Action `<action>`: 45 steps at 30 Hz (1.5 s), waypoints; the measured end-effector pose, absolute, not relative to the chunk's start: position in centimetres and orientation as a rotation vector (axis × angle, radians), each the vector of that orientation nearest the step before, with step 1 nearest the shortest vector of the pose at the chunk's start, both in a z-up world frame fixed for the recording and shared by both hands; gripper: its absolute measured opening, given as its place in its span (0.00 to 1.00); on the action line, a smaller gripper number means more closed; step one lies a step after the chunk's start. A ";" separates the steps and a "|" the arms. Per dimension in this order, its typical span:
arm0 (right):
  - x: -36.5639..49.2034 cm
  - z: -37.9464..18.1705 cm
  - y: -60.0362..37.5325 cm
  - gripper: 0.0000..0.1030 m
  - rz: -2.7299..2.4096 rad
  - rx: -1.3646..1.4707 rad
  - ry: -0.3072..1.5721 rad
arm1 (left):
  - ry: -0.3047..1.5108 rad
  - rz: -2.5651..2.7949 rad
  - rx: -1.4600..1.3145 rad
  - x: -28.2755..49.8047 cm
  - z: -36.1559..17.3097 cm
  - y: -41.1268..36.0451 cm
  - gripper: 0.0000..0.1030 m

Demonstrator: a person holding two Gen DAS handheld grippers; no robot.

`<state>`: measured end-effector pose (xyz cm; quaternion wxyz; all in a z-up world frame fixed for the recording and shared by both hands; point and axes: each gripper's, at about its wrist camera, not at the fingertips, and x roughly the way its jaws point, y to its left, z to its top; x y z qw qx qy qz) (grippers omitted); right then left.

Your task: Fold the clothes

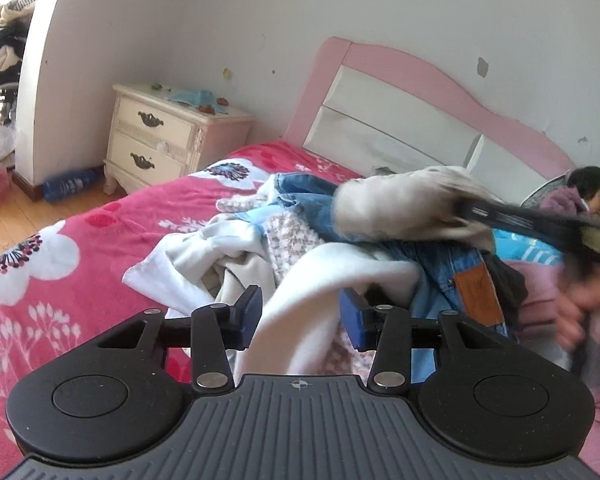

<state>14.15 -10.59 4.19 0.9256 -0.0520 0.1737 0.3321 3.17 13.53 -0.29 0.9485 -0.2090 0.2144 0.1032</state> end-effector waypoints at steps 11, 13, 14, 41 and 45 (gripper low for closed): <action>0.4 1.6 -18.5 0.26 0.917 0.005 0.368 | 0.431 -0.067 -0.577 0.9 -0.2 13.5 0.70; -2.4 0.3 -18.5 0.26 0.938 -0.059 0.390 | 0.468 -0.136 -0.624 0.9 -1.1 13.4 0.73; -3.5 -0.4 -18.5 0.26 0.944 -0.068 0.408 | 0.489 -0.167 -0.647 0.9 -1.6 13.2 0.74; -1.7 -5.4 -23.2 0.87 0.724 0.247 0.720 | 0.970 -0.340 -0.182 -9.8 -12.5 5.6 0.93; 5.3 -7.0 -24.4 0.89 0.425 0.317 0.773 | 0.950 -0.320 -0.180 -11.0 -12.5 4.8 0.93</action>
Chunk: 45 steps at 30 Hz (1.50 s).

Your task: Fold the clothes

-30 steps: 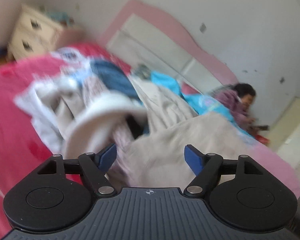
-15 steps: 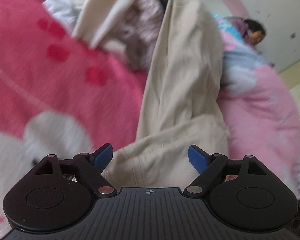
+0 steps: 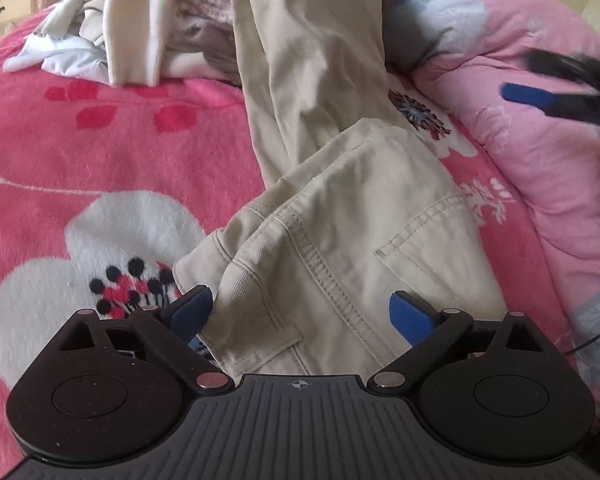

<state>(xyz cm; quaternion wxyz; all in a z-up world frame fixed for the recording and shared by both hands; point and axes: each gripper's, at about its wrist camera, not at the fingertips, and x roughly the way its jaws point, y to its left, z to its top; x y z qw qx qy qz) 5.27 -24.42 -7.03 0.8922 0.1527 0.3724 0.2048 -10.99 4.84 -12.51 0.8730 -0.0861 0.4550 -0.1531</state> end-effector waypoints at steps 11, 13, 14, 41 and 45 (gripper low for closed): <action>13.5 -16.2 -24.5 0.24 0.469 0.553 1.093 | 1.034 -0.209 -0.370 -13.0 -14.3 6.4 0.82; 12.8 -16.6 -23.7 0.01 0.496 0.536 1.122 | 1.016 -0.184 -0.406 -13.4 -14.6 6.4 0.74; 12.2 -16.0 -23.6 0.01 0.512 0.531 1.094 | 1.007 -0.172 -0.424 -13.6 -14.7 6.4 0.65; -7.7 -11.3 -14.4 0.66 0.968 -0.292 1.123 | 0.751 -0.850 0.059 -18.9 -10.3 -4.5 0.21; -8.6 -14.6 -18.7 0.67 0.826 -0.164 1.321 | 0.829 -0.846 -0.043 -18.6 -10.0 -1.4 0.31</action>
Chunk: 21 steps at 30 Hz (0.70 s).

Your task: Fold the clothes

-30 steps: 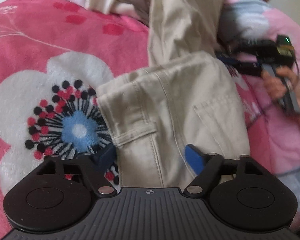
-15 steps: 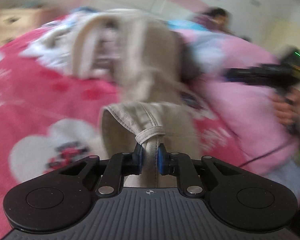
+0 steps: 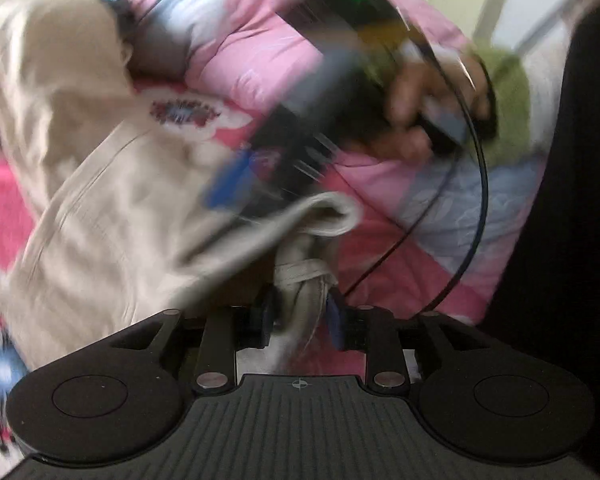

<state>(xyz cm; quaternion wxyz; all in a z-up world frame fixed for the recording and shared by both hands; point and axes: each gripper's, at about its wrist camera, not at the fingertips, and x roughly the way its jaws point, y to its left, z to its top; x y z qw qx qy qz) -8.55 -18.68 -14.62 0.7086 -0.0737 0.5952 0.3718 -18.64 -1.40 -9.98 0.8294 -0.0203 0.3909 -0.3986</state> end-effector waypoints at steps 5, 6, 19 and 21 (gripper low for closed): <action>-8.1 -13.6 -24.1 0.74 0.734 0.201 1.351 | 0.920 -0.722 -0.296 -16.9 -9.8 4.4 0.35; -7.9 -13.6 -25.2 0.75 0.711 0.285 1.363 | 0.930 -0.676 -0.344 -16.8 -10.0 5.6 0.40; -10.4 -20.8 -29.2 0.77 0.537 0.800 1.588 | 0.931 -0.175 -0.622 -12.5 -17.0 14.3 0.75; -11.2 -21.8 -29.5 0.77 0.553 0.906 1.622 | 0.890 -0.195 -0.645 -11.2 -17.4 14.7 0.81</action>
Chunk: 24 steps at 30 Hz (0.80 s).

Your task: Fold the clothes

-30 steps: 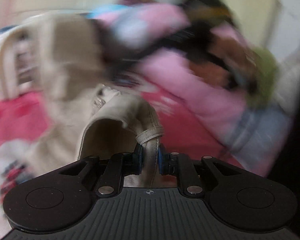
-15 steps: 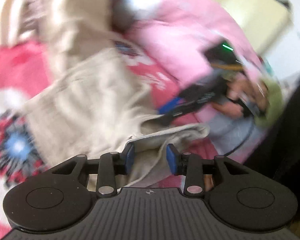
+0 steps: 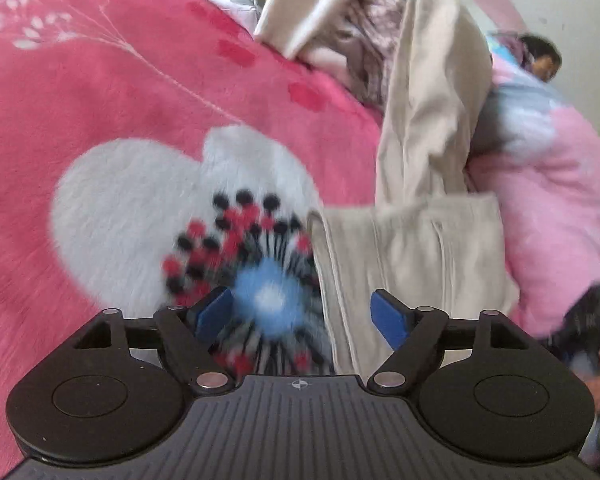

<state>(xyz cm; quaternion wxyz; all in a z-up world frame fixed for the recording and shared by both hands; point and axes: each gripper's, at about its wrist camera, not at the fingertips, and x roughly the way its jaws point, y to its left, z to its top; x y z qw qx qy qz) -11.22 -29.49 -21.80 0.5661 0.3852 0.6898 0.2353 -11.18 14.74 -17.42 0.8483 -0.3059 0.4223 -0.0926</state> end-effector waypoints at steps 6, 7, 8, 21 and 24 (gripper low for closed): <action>-13.6 -23.3 -28.9 0.74 0.635 1.009 1.649 | 0.793 -0.223 -0.620 -8.9 -17.5 14.3 0.88; -13.9 -23.1 -28.7 0.70 0.646 0.991 1.645 | 0.785 -0.222 -0.610 -8.6 -17.6 14.0 0.88; -14.1 -23.0 -28.6 0.66 0.657 0.970 1.639 | 0.776 -0.220 -0.600 -8.4 -17.8 13.7 0.88; -16.7 -19.6 -30.3 0.23 0.853 0.893 1.509 | 0.730 -0.197 -0.490 -9.4 -16.9 11.0 0.48; -16.6 -20.0 -30.8 0.23 0.838 0.912 1.527 | 0.747 -0.228 -0.592 -8.5 -17.7 12.0 0.57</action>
